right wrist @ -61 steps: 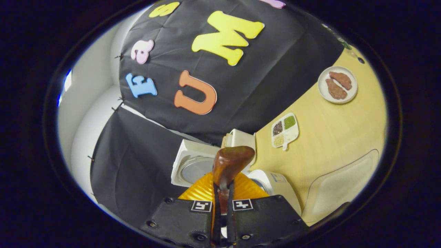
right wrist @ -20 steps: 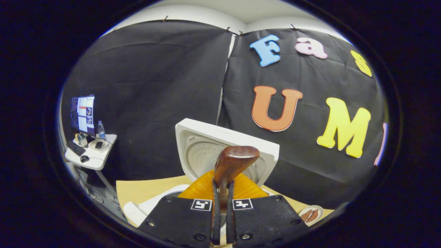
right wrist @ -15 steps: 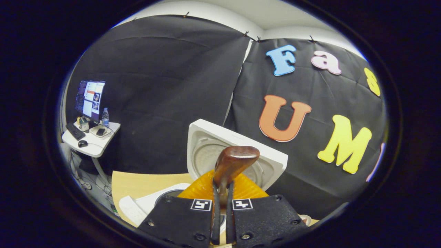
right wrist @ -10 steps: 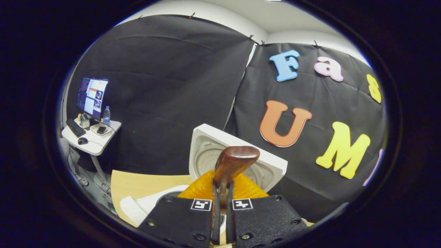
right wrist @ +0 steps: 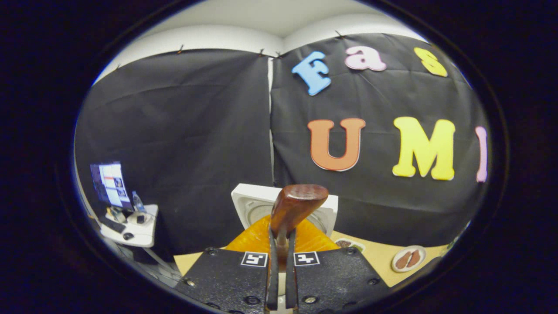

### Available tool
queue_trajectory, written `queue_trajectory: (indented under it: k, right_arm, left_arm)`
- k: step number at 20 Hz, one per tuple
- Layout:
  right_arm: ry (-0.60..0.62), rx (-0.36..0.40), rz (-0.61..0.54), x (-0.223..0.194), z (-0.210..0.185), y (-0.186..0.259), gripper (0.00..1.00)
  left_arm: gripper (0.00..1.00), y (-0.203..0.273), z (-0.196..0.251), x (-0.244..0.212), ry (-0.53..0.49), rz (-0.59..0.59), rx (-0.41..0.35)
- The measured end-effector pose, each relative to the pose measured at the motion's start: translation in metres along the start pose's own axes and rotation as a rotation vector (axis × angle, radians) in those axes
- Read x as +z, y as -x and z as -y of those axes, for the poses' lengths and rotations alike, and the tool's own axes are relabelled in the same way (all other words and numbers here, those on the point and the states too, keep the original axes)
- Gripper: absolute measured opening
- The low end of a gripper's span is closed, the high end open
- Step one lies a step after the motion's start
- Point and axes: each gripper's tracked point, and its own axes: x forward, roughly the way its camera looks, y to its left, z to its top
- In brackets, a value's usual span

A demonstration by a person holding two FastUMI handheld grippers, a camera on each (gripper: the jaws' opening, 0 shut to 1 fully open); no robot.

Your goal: Close the left gripper, press the button to open the rice cooker; take a wooden spoon from the chopstick holder with the right hand, scoop a spoonful of rice and pour it into the rice cooker, then put the wooden spoon back into the chopstick holder.

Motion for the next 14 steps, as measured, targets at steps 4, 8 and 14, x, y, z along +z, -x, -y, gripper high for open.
queue_trajectory:
  k: [4, 8, 14]
  right_arm:
    - [-0.236, -0.048, 0.019, 0.014, 0.036, 0.046, 0.10]
    - [-0.399, -0.144, 0.053, 0.011, 0.086, 0.102, 0.06]
    - [-0.488, -0.343, 0.084, -0.018, 0.160, 0.189, 0.11]
  left_arm:
    - [0.94, -0.013, 0.008, 0.000, -0.016, -0.001, -0.069]
    - [0.94, -0.028, 0.019, -0.006, -0.032, -0.012, -0.133]
    - [0.94, -0.040, 0.051, -0.018, -0.034, -0.034, -0.234]
